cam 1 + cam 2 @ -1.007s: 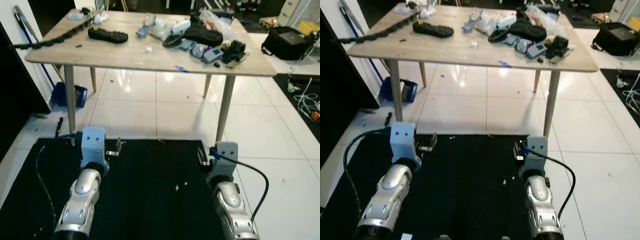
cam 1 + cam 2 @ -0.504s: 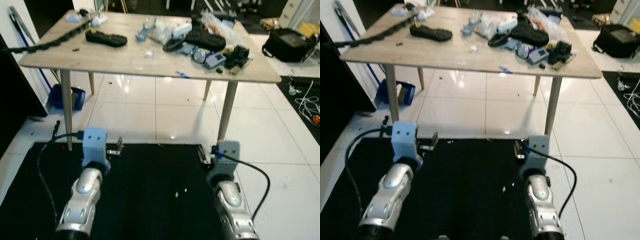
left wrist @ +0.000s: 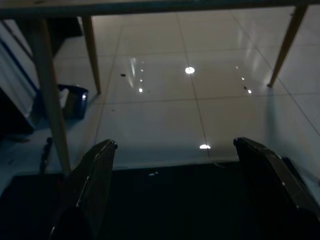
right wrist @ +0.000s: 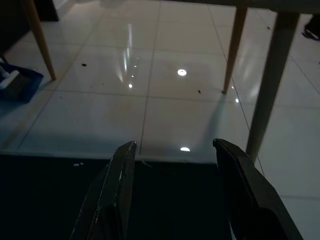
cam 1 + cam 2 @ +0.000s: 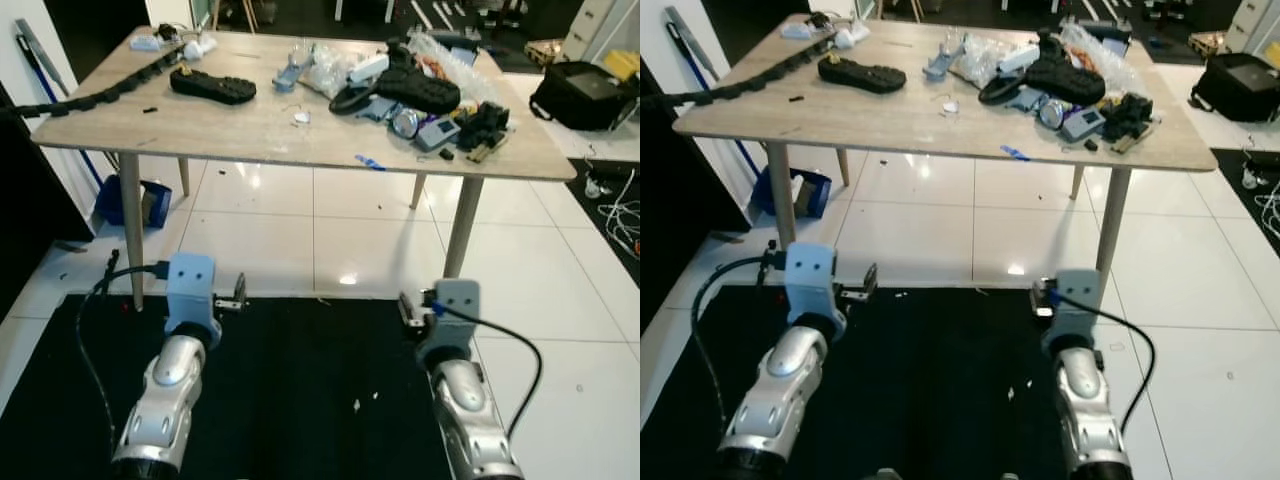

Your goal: Picking trash to rubbish bin

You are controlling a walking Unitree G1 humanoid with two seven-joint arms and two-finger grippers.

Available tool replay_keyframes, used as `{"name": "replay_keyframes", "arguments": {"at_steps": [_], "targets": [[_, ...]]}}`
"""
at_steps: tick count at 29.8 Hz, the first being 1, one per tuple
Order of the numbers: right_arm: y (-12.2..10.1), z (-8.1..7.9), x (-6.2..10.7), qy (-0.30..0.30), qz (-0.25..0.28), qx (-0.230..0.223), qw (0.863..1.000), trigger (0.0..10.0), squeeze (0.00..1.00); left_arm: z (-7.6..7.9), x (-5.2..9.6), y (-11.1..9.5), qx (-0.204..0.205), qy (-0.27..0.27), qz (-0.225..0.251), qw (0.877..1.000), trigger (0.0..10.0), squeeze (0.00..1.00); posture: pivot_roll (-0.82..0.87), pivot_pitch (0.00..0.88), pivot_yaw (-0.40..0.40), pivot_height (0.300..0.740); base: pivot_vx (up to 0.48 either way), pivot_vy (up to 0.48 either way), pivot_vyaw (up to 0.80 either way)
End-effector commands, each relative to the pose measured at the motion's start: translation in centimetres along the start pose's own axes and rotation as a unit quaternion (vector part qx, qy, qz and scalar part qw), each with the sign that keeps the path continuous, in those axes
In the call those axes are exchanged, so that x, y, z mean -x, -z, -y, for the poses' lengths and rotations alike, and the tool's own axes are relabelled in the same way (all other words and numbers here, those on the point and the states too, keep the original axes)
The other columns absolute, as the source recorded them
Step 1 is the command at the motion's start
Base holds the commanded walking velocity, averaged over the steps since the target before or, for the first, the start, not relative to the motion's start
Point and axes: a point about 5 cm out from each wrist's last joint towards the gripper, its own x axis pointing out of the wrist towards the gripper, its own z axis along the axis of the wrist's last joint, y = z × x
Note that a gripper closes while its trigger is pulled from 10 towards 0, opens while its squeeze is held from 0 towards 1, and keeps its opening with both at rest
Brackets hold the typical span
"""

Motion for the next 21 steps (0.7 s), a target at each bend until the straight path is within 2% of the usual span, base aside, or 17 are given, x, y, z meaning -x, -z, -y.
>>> {"name": "replay_keyframes", "arguments": {"at_steps": [1,5,7,21], "targets": [[-0.36,0.32,0.03,0.005,0.009,0.004,1.0,10.0,0.0,-0.06,0.22,0.54,-0.007,0.001,-0.012,1.0,10.0,0.0,0.01,0.148,0.009,0.74,0.296,0.0,0.8],[-0.45,0.27,-0.06,0.006,0.013,-0.009,1.0,10.0,0.0,-0.06,0.2,0.51,-0.008,0.002,-0.011,1.0,10.0,0.0,0.01,0.143,0.009,0.74,0.293,0.0,0.64],[-0.36,0.34,-0.08,0.013,0.01,-0.027,0.999,10.0,0.0,-0.09,0.2,0.48,-0.01,0.003,-0.011,1.0,10.0,0.0,0.01,0.138,0.009,0.74,0.292,0.0,0.0],[0.03,-0.04,0.11,0.009,0.009,-0.02,1.0,10.0,0.0,-0.09,0.15,0.34,-0.016,0.008,-0.008,1.0,10.0,0.0,0.03,0.121,0.015,0.74,0.294,0.0,0.0]]}}
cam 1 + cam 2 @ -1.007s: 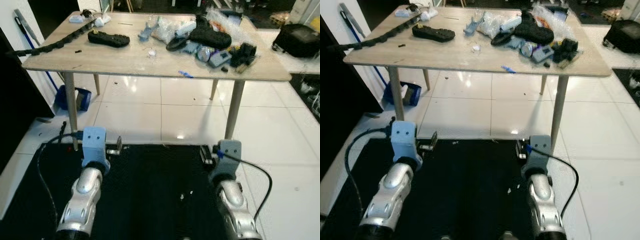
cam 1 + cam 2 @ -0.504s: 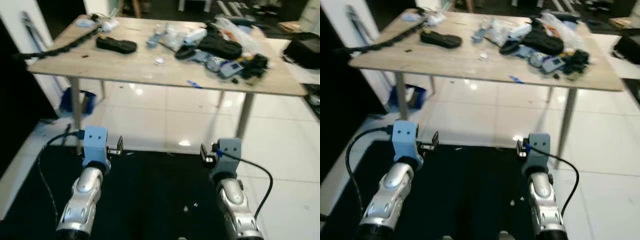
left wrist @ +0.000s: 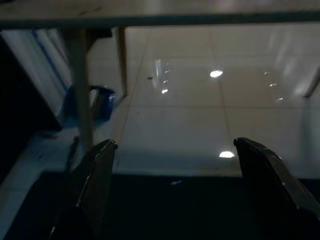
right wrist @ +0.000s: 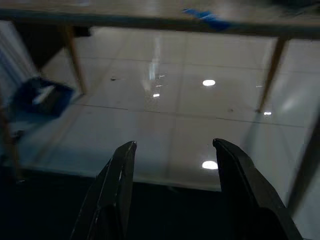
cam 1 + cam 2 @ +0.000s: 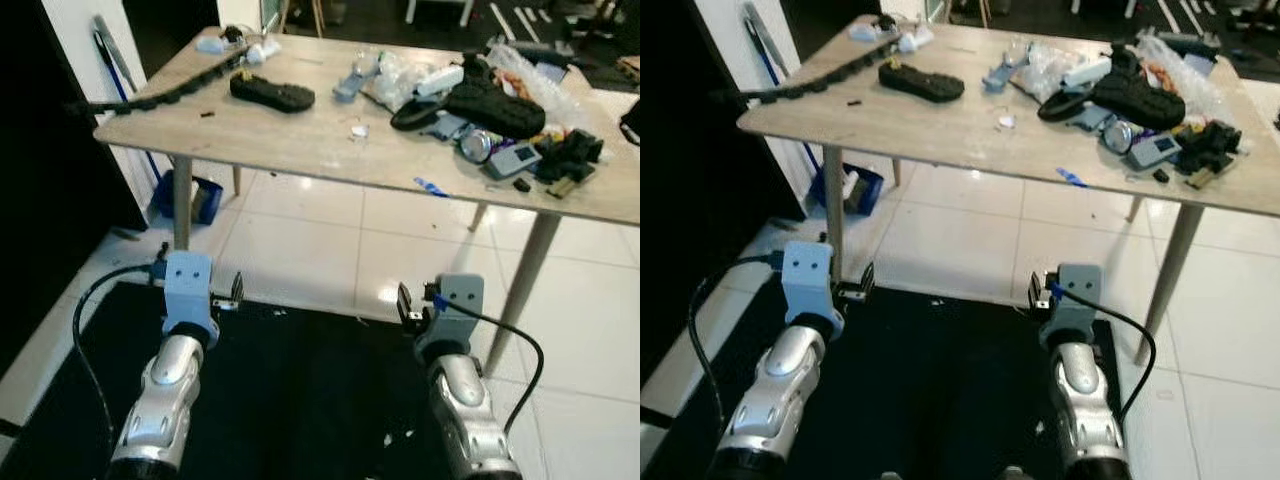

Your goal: Picking trash to rubbish bin

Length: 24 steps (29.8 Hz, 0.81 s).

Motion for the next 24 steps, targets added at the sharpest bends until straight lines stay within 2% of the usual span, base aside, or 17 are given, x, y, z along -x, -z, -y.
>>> {"name": "replay_keyframes", "arguments": {"at_steps": [1,9,14,18,24], "targets": [[0.48,-0.29,0.26,-0.003,-0.005,0.003,1.0,10.0,0.0,-0.66,0.29,0.5,-0.01,-0.009,-0.011,1.0,10.0,0.0,0.03,0.121,0.015,0.74,0.296,0.0,0.0],[0.48,-0.58,0.26,-0.016,-0.005,0.013,1.0,10.0,0.0,-0.9,0.29,0.55,-0.012,-0.009,-0.012,1.0,10.0,0.0,0.03,0.121,0.016,0.74,0.295,0.0,0.0],[0.26,-0.54,0.28,-0.013,0.002,0.018,1.0,10.0,0.0,-0.97,0.33,0.58,-0.013,-0.008,-0.012,1.0,10.0,0.0,0.03,0.124,0.018,0.74,0.292,0.0,0.8],[0.14,-0.39,0.32,-0.008,0.006,0.002,1.0,10.0,0.0,-0.9,0.37,0.66,-0.013,-0.007,-0.014,1.0,10.0,0.0,0.03,0.126,0.017,0.74,0.295,0.0,0.0],[0.14,-0.31,0.34,-0.008,0.007,0.004,1.0,10.0,0.0,-0.84,0.36,0.72,-0.014,-0.006,-0.014,1.0,10.0,0.0,0.03,0.131,0.016,0.74,0.294,0.0,0.0]]}}
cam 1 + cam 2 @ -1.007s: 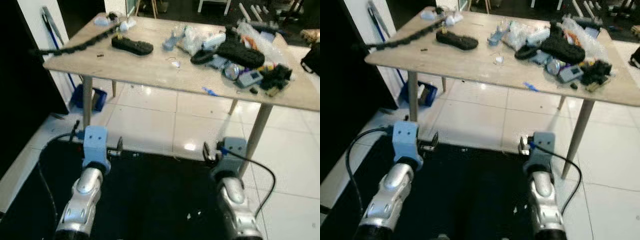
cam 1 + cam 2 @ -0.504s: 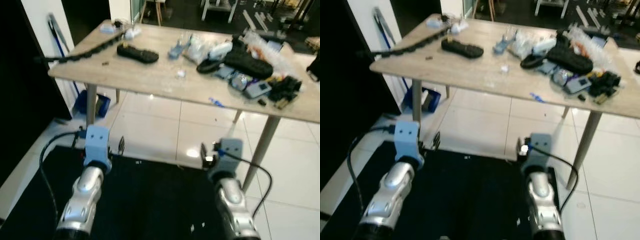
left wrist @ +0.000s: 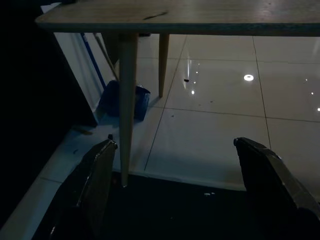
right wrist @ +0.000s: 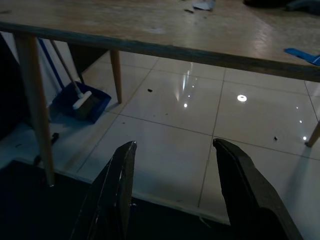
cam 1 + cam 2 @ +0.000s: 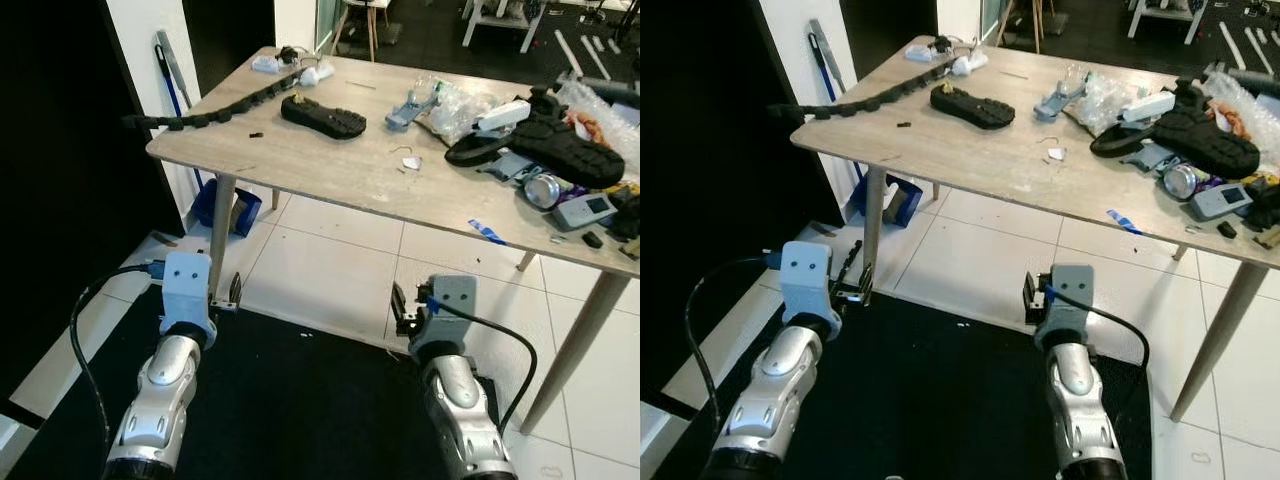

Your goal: Picking trash to rubbish bin

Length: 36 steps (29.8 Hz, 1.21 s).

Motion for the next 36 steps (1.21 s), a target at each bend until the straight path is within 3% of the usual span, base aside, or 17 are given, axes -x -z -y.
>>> {"name": "replay_keyframes", "arguments": {"at_steps": [1,13,21,27,36], "targets": [[0.3,0.4,0.3,0.008,-0.004,-0.005,1.0,10.0,0.0,0.0,0.1,0.5,-0.009,0.002,-0.01,1.0,10.0,0.0,0.03,0.131,0.016,0.74,0.292,0.0,0.0],[-0.4,0.0,0.1,-0.003,0.014,-0.007,1.0,10.0,0.0,-0.1,0.1,0.5,-0.011,0.002,-0.011,1.0,10.0,0.0,0.03,0.13,0.014,0.74,0.295,0.0,0.0],[-2.1,-0.4,-0.2,-0.016,0.055,0.0,0.998,10.0,0.0,-0.1,0.1,0.5,-0.01,0.001,-0.01,1.0,10.0,0.0,0.03,0.134,0.012,0.74,0.294,0.0,0.0],[-5.0,0.1,-1.0,-0.005,0.123,0.01,0.992,10.0,0.0,-0.7,-0.5,-1.1,-0.006,-0.006,0.013,1.0,10.0,0.0,0.03,0.138,0.01,0.74,0.294,0.0,0.0],[-6.8,0.7,-1.9,-0.005,0.144,0.02,0.989,10.0,0.0,-0.2,-1.4,-3.0,0.0,-0.002,0.044,0.999,10.0,0.0,0.01,0.137,0.007,0.74,0.295,0.0,0.0]]}}
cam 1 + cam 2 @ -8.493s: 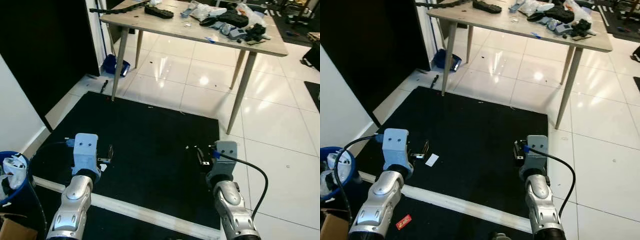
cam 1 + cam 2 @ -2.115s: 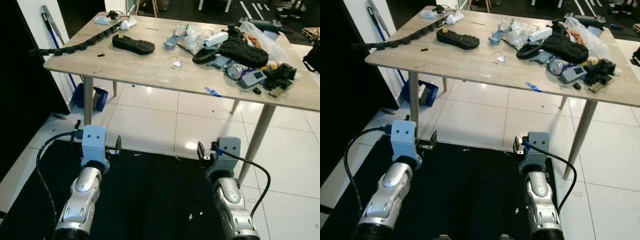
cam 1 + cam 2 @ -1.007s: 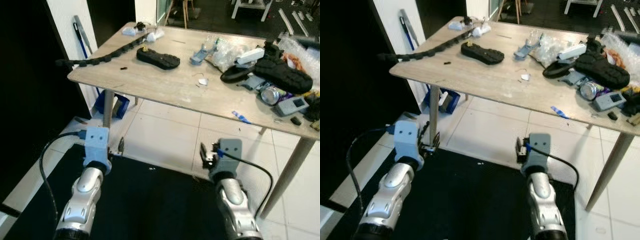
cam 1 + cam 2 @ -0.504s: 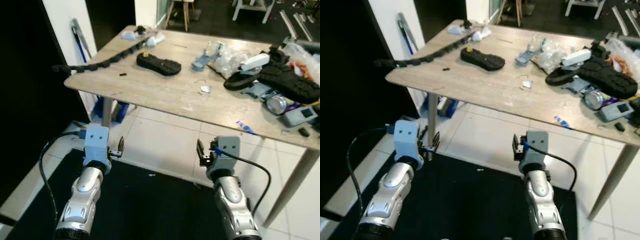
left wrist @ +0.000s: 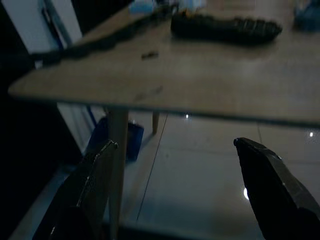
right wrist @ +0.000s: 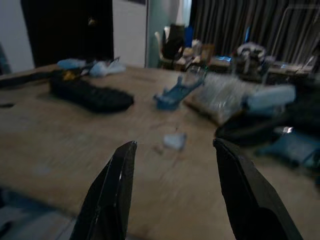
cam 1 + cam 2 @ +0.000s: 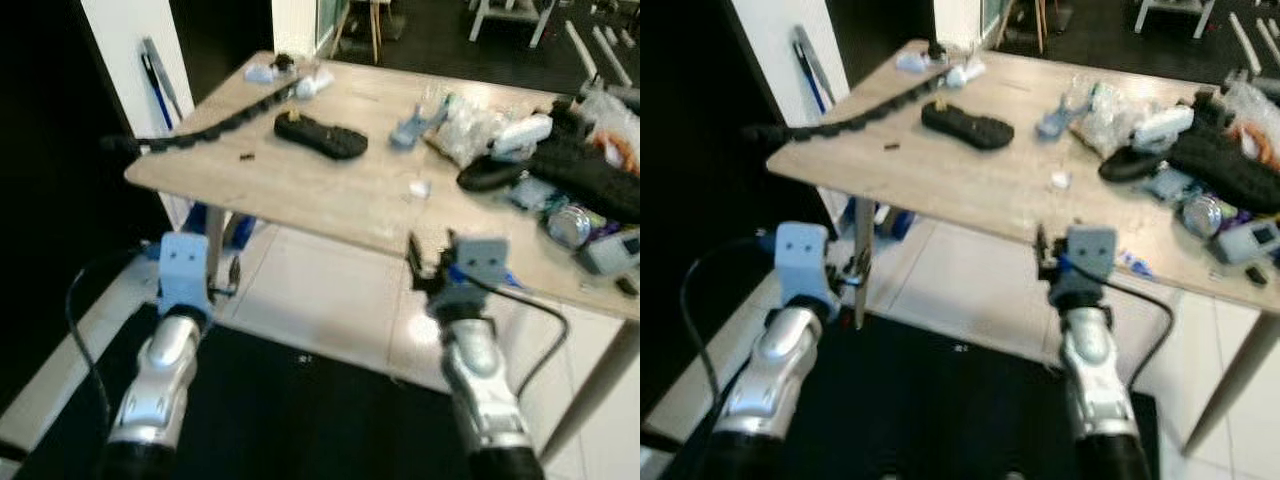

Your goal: Picking trash to rubbish bin

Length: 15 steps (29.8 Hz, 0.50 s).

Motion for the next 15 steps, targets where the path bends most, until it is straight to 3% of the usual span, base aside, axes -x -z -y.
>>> {"name": "replay_keyframes", "arguments": {"at_steps": [1,15], "targets": [[0.09,-0.73,-0.05,-0.014,-0.006,-0.001,1.0,10.0,0.0,0.08,0.07,0.31,0.001,-0.001,-0.01,1.0,10.0,0.0,0.02,0.139,0.008,0.74,0.292,0.0,0.0],[-0.08,-1.68,-0.51,-0.043,-0.002,0.008,0.999,10.0,0.0,-0.2,-0.03,0.01,-0.002,-0.004,-0.007,1.0,10.0,0.0,0.02,0.135,-0.011,0.74,0.294,0.0,0.0]]}}
